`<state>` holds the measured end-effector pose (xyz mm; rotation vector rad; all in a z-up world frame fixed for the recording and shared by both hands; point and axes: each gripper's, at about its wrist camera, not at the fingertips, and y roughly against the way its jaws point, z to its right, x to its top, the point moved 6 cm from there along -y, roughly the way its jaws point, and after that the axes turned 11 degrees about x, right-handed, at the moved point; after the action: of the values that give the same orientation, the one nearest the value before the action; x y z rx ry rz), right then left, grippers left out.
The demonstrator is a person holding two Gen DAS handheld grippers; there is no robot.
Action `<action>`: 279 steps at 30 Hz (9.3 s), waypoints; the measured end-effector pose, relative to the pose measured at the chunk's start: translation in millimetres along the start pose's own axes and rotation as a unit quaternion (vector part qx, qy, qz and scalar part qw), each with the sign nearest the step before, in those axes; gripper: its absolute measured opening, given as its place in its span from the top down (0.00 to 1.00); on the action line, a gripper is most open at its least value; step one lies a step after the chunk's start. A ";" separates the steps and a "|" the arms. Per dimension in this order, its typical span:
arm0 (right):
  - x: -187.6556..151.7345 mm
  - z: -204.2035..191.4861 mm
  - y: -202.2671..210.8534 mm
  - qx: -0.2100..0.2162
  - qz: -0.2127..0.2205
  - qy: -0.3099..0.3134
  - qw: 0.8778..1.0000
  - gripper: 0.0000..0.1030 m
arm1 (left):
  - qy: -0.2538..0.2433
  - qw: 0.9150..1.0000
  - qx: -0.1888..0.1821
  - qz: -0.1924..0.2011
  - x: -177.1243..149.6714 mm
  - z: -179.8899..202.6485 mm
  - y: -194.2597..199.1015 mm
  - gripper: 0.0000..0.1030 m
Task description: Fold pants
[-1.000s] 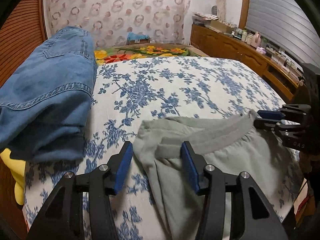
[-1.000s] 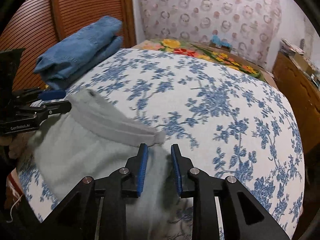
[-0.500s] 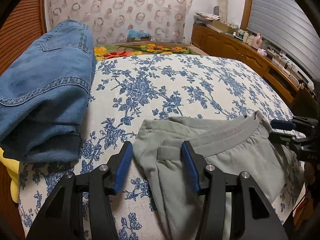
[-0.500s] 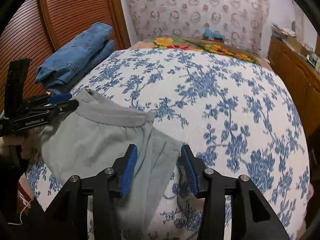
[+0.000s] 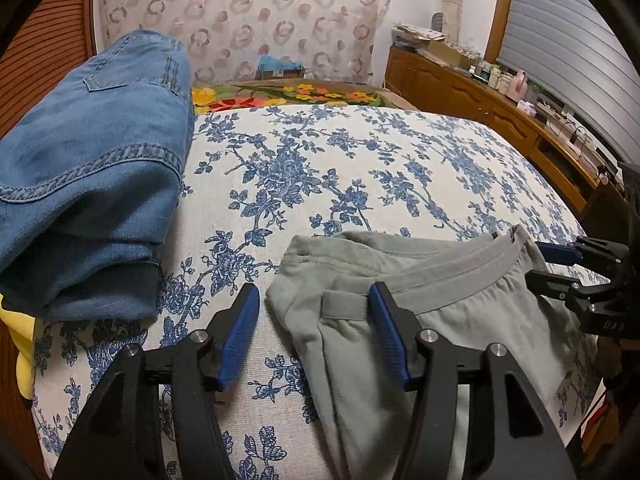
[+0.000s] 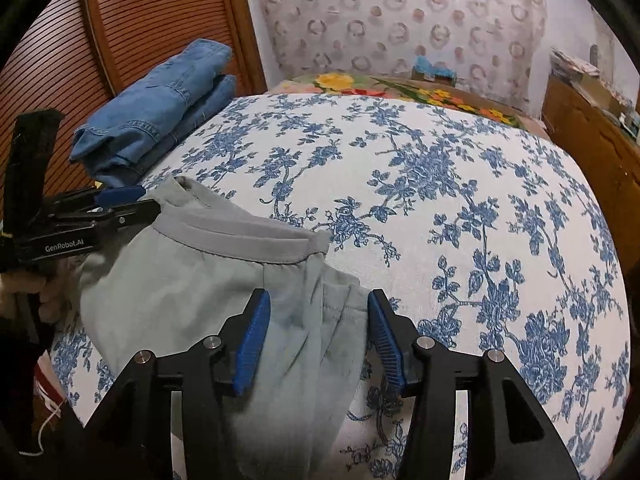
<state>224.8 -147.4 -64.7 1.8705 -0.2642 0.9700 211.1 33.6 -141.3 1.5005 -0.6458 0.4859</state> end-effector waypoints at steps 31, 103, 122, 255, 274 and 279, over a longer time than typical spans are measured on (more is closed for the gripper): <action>-3.3 -1.2 -3.4 -0.015 0.003 0.014 1.000 0.53 | -0.006 0.999 -0.028 -0.020 6.5 2.9 -9.5 0.34; 104.3 -45.1 52.0 0.037 0.118 0.155 0.980 0.88 | 0.026 0.984 -0.024 0.173 72.3 -37.0 118.1 0.81; 191.0 -37.5 -18.4 0.057 0.119 0.214 0.968 0.88 | 0.066 0.981 0.035 0.177 111.4 -108.8 82.9 0.81; -9.1 -27.3 158.8 -0.082 0.190 0.004 0.978 0.23 | 0.046 0.985 0.053 0.159 42.2 26.5 146.6 0.00; -22.8 -28.0 174.5 -0.111 0.236 0.006 0.965 0.17 | 0.043 0.978 0.068 0.191 52.6 25.7 184.8 0.00; -24.2 -27.9 173.2 -0.111 0.237 0.007 0.965 0.17 | 0.042 0.978 0.068 0.190 52.4 25.6 185.0 0.00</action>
<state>98.4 -216.3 38.5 1.6235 -0.8059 1.2136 125.7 8.6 31.0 1.4783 -0.8518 0.8981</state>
